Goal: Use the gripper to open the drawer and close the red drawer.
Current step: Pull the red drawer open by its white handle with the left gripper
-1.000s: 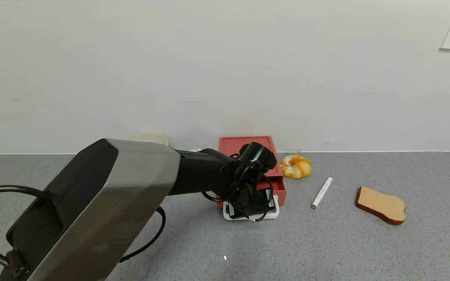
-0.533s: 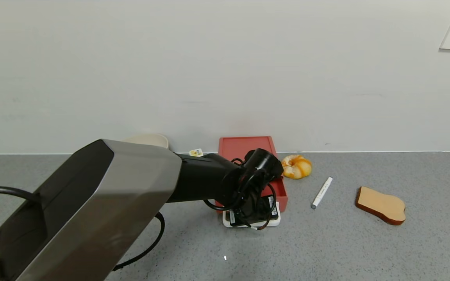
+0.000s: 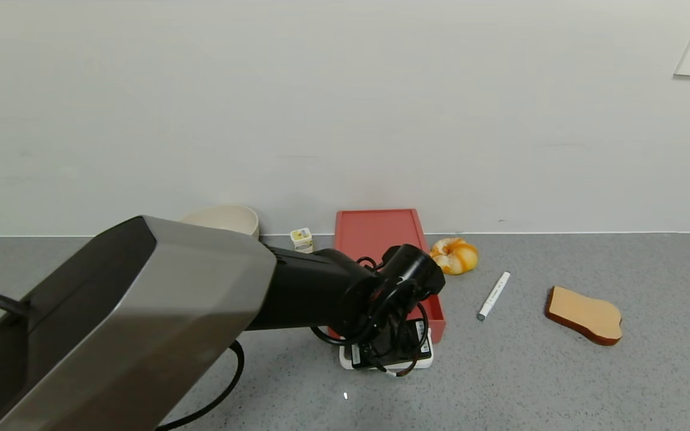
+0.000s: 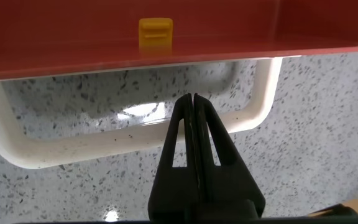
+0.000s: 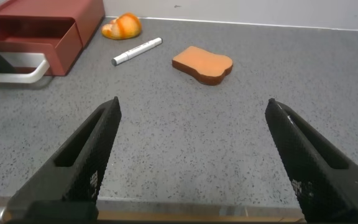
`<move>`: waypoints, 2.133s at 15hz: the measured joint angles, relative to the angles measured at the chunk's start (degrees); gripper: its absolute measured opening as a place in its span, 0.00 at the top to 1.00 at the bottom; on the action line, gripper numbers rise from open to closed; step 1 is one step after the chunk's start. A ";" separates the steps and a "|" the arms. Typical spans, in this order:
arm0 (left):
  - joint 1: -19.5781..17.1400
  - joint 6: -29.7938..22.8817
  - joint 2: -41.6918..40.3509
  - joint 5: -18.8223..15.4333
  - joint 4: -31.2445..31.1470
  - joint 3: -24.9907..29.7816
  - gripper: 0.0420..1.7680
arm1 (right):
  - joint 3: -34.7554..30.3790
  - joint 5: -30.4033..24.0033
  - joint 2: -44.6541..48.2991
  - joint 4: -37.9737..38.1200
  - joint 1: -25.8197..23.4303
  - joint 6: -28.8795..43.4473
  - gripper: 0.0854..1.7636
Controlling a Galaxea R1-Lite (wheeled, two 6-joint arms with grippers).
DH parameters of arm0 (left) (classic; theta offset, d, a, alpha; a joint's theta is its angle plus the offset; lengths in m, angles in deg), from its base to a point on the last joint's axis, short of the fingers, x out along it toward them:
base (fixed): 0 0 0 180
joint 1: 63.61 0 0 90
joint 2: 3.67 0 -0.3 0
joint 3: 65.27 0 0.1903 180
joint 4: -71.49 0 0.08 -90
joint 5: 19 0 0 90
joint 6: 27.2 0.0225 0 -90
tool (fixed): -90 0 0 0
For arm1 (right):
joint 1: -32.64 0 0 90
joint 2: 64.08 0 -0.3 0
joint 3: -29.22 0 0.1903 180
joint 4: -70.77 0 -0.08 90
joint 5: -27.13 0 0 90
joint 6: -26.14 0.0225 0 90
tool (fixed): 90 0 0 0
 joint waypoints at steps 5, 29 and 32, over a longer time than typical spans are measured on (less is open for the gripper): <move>1.44 -1.68 -0.18 0.66 -0.10 0.87 0.96 | 0.00 0.02 0.00 0.00 0.00 -0.02 0.03; 5.19 -2.90 -4.23 1.71 -2.67 2.77 0.96 | 0.00 0.00 0.00 0.00 0.00 -0.05 0.03; 5.11 -2.46 -6.03 1.45 -6.94 0.87 0.96 | 0.00 0.00 0.00 0.00 0.00 -0.02 0.03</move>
